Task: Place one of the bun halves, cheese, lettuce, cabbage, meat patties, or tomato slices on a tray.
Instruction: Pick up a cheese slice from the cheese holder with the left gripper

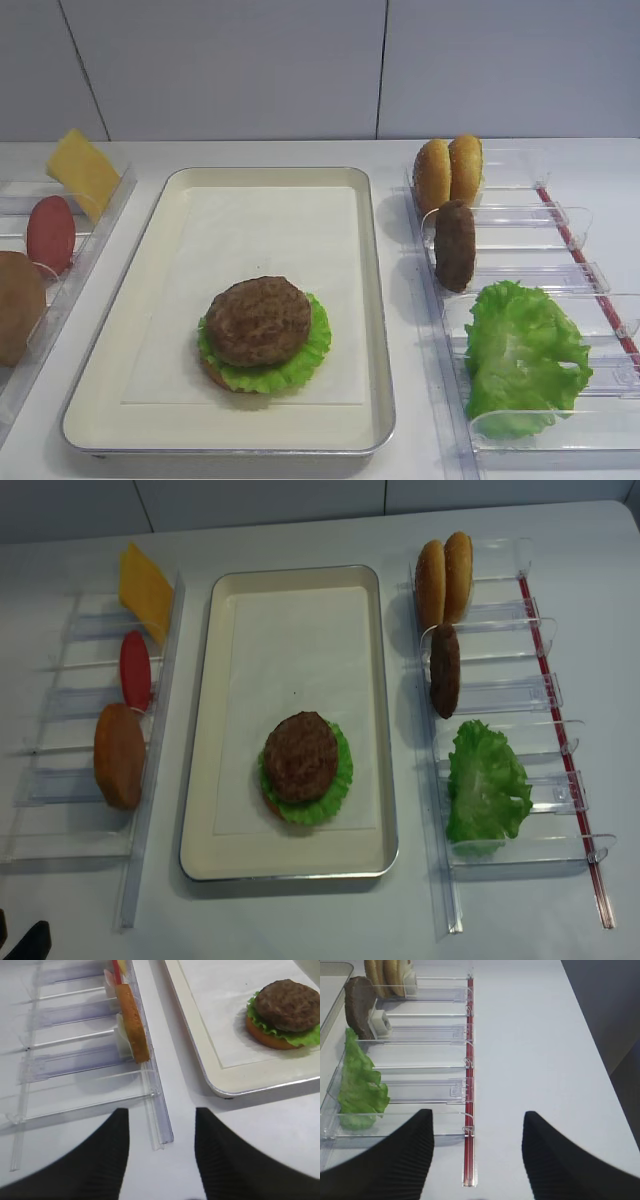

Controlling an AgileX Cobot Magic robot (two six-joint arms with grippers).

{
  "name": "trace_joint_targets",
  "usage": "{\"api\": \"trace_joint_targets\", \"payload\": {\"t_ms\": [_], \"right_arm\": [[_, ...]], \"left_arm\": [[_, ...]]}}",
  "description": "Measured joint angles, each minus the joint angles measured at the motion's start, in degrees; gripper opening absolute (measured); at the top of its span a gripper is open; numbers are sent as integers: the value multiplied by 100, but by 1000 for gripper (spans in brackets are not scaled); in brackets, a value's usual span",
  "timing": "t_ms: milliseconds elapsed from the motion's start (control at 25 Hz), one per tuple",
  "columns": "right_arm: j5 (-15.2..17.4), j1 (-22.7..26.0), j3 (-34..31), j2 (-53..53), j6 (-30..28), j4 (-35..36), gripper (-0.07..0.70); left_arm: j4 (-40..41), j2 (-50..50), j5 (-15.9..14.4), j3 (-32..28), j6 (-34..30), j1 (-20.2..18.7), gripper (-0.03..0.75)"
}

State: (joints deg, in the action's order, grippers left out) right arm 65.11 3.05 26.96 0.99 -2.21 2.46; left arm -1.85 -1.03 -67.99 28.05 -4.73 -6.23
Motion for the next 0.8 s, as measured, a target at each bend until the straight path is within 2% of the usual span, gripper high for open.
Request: {"api": "trace_joint_targets", "payload": {"t_ms": [400,520,800], "right_arm": [[0,0,0,0,0,4,435],[0,0,0,0,0,4,435],[0,0,0,0,0,4,435]], "left_arm": [[-10,0,0,0,5,0,305],[-10,93,0,77,227,0,306],[344,2105,-11,916,791,0,306]]}}
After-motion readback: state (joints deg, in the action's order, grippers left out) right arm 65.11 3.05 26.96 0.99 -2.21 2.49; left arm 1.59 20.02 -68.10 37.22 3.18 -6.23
